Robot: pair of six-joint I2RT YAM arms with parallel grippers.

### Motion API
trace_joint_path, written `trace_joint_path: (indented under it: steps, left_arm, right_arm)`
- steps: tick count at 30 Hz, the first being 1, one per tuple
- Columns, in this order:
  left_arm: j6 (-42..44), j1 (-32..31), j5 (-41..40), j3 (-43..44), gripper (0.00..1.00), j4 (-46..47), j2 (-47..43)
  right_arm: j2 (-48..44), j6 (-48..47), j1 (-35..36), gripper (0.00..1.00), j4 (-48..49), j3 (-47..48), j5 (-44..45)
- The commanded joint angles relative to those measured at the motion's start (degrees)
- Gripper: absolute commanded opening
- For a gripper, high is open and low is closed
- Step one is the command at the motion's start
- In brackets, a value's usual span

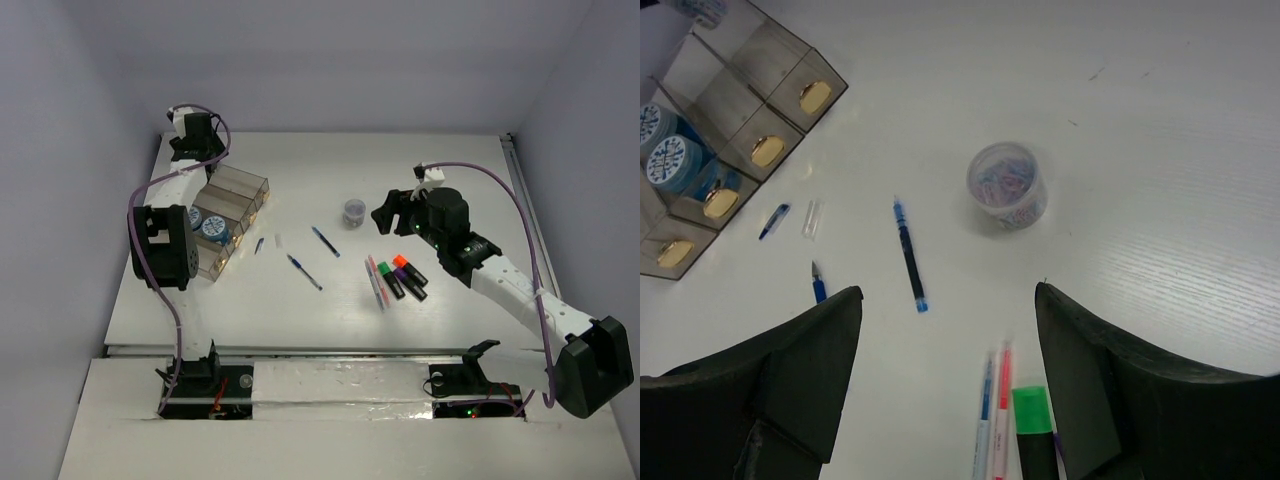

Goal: Sort the stationery into containers
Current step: Place the stationery in the storage box.

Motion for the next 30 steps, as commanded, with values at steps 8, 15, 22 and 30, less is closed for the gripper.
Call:
trace_joint_path:
  steps: [8,15,22,30]
  left_arm:
    - [1.6,0.0,-1.6,1.3,0.18,1.3,2.3]
    - [1.4,0.0,-1.0,0.5,0.45,1.8,2.3]
    - [2.3,-2.7,-2.3,-0.7,0.63,2.9,-2.3]
    - [2.5,-5.8,-4.0,-1.1,0.45,2.7,-5.2]
  right_arm:
    - [-0.4,-0.3,0.1,0.75,1.8,0.5,0.2]
    - [-0.5,-0.3,0.1,0.75,1.7,0.5,0.0]
    - [-1.3,0.0,0.1,0.75,1.8,0.4,0.5]
    - [-3.0,0.2,0.1,0.72,1.9,0.0,1.8]
